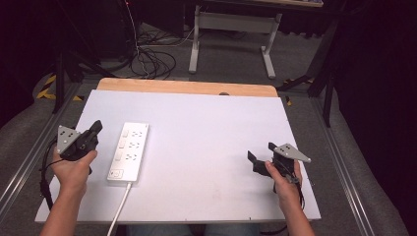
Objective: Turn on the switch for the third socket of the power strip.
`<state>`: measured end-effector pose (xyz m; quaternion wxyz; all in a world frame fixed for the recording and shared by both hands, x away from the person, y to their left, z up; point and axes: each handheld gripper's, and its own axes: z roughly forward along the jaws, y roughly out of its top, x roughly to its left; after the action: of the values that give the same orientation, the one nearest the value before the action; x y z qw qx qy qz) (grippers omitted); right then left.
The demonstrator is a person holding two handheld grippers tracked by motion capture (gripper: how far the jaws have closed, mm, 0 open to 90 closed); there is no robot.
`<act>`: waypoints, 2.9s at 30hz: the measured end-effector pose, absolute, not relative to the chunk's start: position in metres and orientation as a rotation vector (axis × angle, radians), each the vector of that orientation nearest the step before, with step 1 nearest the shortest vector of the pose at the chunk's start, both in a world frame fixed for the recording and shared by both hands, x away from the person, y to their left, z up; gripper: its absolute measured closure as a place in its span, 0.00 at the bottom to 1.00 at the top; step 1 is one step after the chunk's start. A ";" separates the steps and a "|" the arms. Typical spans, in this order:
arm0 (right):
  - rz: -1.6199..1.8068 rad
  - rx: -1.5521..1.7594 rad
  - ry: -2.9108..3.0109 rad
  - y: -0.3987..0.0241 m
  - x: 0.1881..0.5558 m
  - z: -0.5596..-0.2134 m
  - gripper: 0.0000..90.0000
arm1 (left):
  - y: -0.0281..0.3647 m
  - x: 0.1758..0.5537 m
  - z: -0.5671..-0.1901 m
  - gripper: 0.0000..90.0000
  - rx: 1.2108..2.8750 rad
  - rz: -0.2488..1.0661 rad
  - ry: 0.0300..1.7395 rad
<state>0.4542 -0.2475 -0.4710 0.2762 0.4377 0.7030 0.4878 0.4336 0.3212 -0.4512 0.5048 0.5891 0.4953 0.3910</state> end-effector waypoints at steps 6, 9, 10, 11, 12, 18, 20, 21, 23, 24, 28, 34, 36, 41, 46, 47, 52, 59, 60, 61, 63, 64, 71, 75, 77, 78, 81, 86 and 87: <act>1.303 1.179 1.890 -0.249 0.453 -0.472 0.11 | 0.317 0.438 -0.451 1.00 1.435 0.933 1.186; 1.297 1.178 1.894 -0.250 0.452 -0.472 0.11 | 0.316 0.439 -0.452 1.00 1.439 0.933 1.184; 1.299 1.177 1.893 -0.250 0.452 -0.472 0.11 | 0.316 0.440 -0.452 1.00 1.441 0.932 1.184; 1.297 1.176 1.896 -0.250 0.452 -0.472 0.11 | 0.316 0.440 -0.452 1.00 1.446 0.931 1.185; 1.299 1.177 1.896 -0.250 0.451 -0.472 0.11 | 0.316 0.441 -0.452 1.00 1.447 0.930 1.186; 1.299 1.172 1.901 -0.250 0.450 -0.473 0.11 | 0.313 0.444 -0.453 1.00 1.461 0.927 1.182; 1.292 1.172 1.904 -0.250 0.450 -0.473 0.11 | 0.312 0.445 -0.453 1.00 1.463 0.923 1.182; 1.294 1.176 1.903 -0.250 0.449 -0.473 0.11 | 0.312 0.445 -0.453 1.00 1.465 0.919 1.184; 1.291 1.173 1.908 -0.251 0.449 -0.474 0.11 | 0.311 0.446 -0.453 1.00 1.470 0.915 1.185; 1.291 1.173 1.908 -0.251 0.449 -0.474 0.11 | 0.311 0.447 -0.454 1.00 1.469 0.913 1.185; 1.289 1.177 1.907 -0.252 0.447 -0.474 0.11 | 0.309 0.449 -0.454 1.00 1.479 0.907 1.183; 1.284 1.183 1.904 -0.254 0.445 -0.475 0.11 | 0.306 0.454 -0.455 1.00 1.484 0.897 1.191; 1.285 1.186 1.901 -0.255 0.444 -0.475 0.11 | 0.305 0.454 -0.455 1.00 1.493 0.895 1.190; 1.277 1.184 1.906 -0.255 0.444 -0.475 0.11 | 0.304 0.456 -0.455 1.00 1.503 0.894 1.189; 1.270 1.175 1.912 -0.254 0.443 -0.475 0.11 | 0.304 0.457 -0.456 1.00 1.512 0.895 1.196; 1.273 1.172 1.912 -0.254 0.443 -0.475 0.11 | 0.304 0.457 -0.456 1.00 1.515 0.894 1.198; 1.277 1.172 1.908 -0.254 0.443 -0.474 0.11 | 0.304 0.458 -0.457 1.00 1.525 0.895 1.202; 1.274 1.169 1.909 -0.253 0.442 -0.474 0.12 | 0.302 0.460 -0.458 1.00 1.557 0.885 1.205; 1.275 1.169 1.908 -0.253 0.442 -0.474 0.12 | 0.302 0.461 -0.459 1.00 1.557 0.885 1.204; 1.275 1.167 1.909 -0.254 0.442 -0.474 0.12 | 0.301 0.461 -0.459 1.00 1.562 0.886 1.204; 1.272 1.170 1.908 -0.254 0.441 -0.474 0.12 | 0.300 0.462 -0.459 1.00 1.581 0.888 1.201; 1.271 1.167 1.908 -0.254 0.441 -0.474 0.12 | 0.300 0.463 -0.459 1.00 1.583 0.894 1.202; 1.270 1.166 1.908 -0.255 0.440 -0.474 0.12 | 0.298 0.467 -0.463 1.00 1.621 0.870 1.211; 1.268 1.170 1.908 -0.255 0.438 -0.474 0.12 | 0.296 0.469 -0.465 1.00 1.661 0.870 1.212; 1.270 1.166 1.907 -0.256 0.438 -0.474 0.12 | 0.295 0.470 -0.465 1.00 1.686 0.878 1.209; 1.271 1.169 1.904 -0.256 0.438 -0.474 0.12 | 0.295 0.471 -0.466 1.00 1.692 0.875 1.210; 1.272 1.176 1.902 -0.256 0.436 -0.473 0.12 | 0.293 0.473 -0.467 1.00 1.717 0.875 1.206; 1.266 1.173 1.903 -0.258 0.435 -0.473 0.12 | 0.291 0.477 -0.471 1.00 1.777 0.866 1.212; 1.266 1.173 1.903 -0.258 0.435 -0.473 0.12 | 0.291 0.477 -0.471 1.00 1.786 0.853 1.214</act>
<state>0.4346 -0.2578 -0.4734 0.2823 0.4380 0.7107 0.4727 0.4772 0.2906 -0.4714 0.3983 0.7056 0.4794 0.3370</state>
